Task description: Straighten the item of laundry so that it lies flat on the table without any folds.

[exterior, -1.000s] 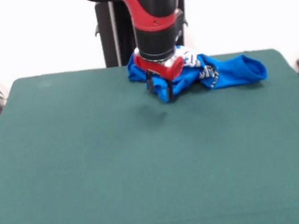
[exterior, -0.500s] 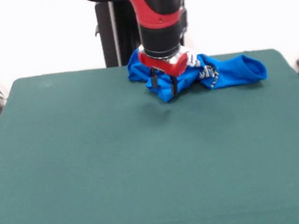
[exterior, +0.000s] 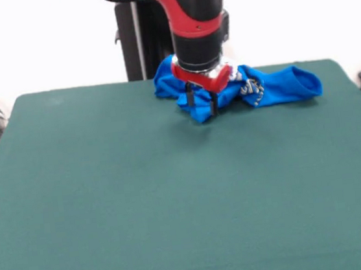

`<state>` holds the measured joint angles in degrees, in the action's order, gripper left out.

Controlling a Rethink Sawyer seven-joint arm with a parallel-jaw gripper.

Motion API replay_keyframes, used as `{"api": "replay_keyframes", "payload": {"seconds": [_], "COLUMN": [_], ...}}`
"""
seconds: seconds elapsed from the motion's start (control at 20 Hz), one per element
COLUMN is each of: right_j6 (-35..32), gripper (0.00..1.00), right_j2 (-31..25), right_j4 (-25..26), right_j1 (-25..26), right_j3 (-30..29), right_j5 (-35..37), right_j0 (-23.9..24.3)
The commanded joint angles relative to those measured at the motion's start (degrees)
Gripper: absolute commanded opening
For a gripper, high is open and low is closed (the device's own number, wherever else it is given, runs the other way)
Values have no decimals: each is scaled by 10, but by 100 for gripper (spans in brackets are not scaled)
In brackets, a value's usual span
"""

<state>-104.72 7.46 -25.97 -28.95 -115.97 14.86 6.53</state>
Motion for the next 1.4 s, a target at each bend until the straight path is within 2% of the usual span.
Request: {"api": "replay_keyframes", "payload": {"seconds": [0.05, 0.15, 0.25, 0.5, 0.65, 0.8, 0.95, 1.0, 1.4], "right_j6": [-154, -161, -158, -154, -167, -196, -179, -171, -161], "gripper": [100, 100, 100, 100, 100, 100, 100, 0, 0], "right_j2": [-35, -12, -9, -16, -22, -32, -29, -30, -32], "right_j4": [-29, -28, -27, -31, -37, -35, -17, -13, -25], "right_j1": [79, 99, 111, 108, 124, 147, 153, 151, 124], "right_j3": [-28, -16, -12, -16, -17, -20, -13, -13, -23], "right_j5": [-9, -21, -27, -10, -51, -150, -169, -171, -129], "right_j0": [-29, -47, -45, -46, -49, -46, -45, -43, -24]}}
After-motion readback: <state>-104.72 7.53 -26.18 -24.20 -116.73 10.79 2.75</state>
